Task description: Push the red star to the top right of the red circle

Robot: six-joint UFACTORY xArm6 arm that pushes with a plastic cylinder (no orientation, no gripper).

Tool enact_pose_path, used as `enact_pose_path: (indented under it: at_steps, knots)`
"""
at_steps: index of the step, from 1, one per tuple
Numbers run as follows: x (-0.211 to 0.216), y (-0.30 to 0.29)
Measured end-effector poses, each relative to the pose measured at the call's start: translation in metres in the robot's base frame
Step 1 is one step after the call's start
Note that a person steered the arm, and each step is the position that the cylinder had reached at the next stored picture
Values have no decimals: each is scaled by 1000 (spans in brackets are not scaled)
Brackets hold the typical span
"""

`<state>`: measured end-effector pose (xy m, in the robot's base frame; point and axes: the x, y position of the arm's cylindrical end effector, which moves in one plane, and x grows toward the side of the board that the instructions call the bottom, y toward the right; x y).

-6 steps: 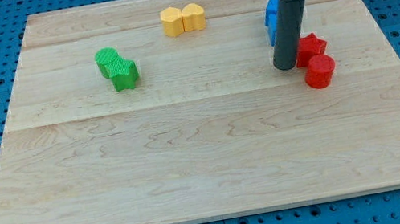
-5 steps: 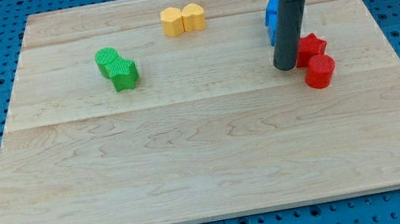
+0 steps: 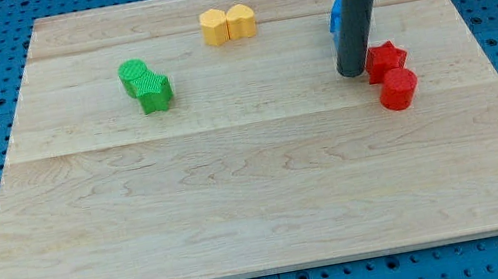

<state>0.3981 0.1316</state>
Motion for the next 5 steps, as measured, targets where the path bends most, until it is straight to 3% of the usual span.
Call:
enact_pose_path:
  at_steps: [2, 5]
  knots:
    - [5, 0]
    - [5, 53]
